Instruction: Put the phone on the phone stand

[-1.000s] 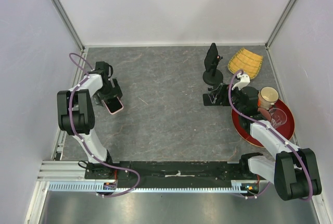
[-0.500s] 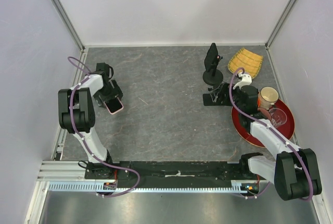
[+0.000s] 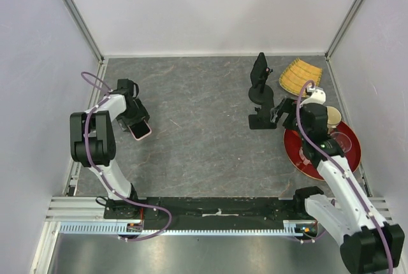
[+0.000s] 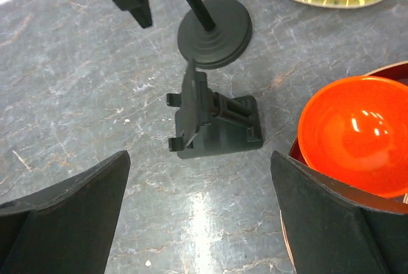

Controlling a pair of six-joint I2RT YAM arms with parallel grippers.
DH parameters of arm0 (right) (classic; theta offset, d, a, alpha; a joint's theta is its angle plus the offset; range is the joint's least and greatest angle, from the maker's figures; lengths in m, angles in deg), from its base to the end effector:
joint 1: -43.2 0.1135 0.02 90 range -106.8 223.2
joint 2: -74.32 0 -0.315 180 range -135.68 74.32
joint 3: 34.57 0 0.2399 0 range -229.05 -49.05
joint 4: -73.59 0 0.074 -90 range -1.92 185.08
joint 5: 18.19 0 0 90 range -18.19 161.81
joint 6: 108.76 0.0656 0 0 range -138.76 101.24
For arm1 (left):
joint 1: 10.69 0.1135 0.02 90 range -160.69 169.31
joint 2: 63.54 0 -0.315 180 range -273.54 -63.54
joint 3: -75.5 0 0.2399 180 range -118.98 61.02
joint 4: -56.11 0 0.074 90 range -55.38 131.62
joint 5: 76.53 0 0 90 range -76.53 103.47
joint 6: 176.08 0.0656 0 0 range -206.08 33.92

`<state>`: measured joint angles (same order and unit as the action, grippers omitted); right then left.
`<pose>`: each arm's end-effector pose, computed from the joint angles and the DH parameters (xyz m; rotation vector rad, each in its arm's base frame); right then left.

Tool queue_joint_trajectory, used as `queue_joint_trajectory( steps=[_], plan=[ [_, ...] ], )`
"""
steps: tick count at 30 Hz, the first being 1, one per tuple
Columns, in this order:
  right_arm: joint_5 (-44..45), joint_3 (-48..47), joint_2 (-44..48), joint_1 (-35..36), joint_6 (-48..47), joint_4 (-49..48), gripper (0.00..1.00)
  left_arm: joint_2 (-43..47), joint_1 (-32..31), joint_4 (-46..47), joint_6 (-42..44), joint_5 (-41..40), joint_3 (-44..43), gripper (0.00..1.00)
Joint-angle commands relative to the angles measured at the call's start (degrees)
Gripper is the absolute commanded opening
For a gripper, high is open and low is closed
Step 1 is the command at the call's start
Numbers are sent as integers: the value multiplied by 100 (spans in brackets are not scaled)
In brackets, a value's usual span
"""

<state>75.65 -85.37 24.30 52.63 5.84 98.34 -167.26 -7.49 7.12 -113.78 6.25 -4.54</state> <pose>0.1831 0.0260 0.3015 0.3074 1.9783 0.3164 0.3548 0.0281 0.1904 -0.7770 2.7095 0.0826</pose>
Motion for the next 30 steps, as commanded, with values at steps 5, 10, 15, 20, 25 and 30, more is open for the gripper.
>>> queue_joint_trajectory(
  steps=[5, 10, 15, 20, 25, 30],
  plan=[
    [338, -1096, 766, 979, -227, 662, 98, 853, 14, 488, -551, 1363, 570, 2],
    [372, -1194, -77, 2350, -105, -119, 98, 1310, 31, 970, -885, 2224, 860, 2],
    [943, -816, -1140, 4056, 194, -2337, 98, 1811, 31, 1331, -1193, 2918, 1097, 2],
    [1698, -824, -2877, 5268, 476, -4135, 88, 2145, 66, 1875, -1772, 3691, 1405, 2],
    [2016, -1114, -3707, 5666, 265, -5051, 88, 2671, 58, 2456, -3062, 4360, 2239, 2],
    [2129, -1185, -4173, 5798, 195, -5305, 91, 3261, 58, 2483, -3680, 4466, 2626, 2]
  ],
)
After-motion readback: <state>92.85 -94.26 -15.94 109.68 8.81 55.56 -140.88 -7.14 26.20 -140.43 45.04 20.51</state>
